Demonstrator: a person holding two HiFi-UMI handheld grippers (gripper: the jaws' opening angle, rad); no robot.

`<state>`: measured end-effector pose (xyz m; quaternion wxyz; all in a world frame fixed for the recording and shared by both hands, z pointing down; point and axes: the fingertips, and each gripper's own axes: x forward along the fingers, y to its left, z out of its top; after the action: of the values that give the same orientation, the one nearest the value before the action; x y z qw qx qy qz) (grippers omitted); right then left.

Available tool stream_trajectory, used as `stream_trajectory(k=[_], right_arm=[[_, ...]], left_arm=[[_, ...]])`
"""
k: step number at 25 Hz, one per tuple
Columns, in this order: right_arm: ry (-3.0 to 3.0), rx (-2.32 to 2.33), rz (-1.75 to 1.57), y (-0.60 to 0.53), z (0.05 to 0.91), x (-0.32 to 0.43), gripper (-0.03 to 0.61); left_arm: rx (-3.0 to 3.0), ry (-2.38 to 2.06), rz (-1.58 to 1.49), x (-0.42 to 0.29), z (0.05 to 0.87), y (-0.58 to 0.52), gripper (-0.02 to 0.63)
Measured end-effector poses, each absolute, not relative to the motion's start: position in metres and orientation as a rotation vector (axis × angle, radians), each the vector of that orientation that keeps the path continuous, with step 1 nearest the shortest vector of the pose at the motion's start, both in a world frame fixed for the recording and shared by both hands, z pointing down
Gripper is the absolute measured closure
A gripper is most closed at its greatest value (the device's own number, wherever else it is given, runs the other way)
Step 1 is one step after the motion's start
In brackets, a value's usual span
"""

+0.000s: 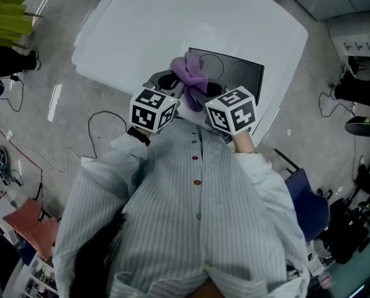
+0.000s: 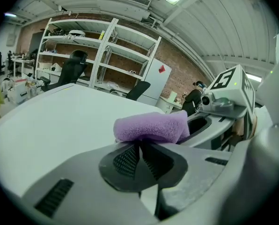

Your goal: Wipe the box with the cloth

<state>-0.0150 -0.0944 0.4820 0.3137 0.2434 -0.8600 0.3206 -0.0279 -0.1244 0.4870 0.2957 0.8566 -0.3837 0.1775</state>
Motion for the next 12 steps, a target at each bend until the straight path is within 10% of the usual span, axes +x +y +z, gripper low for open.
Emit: stream_trajectory(k=[12], right_arm=[[-2.205, 0.716, 0.724, -0.098, 0.493, -0.007, 0.518]], left_arm=[[2.297, -1.017, 0.477, -0.031, 0.488, -0.124, 0.600]])
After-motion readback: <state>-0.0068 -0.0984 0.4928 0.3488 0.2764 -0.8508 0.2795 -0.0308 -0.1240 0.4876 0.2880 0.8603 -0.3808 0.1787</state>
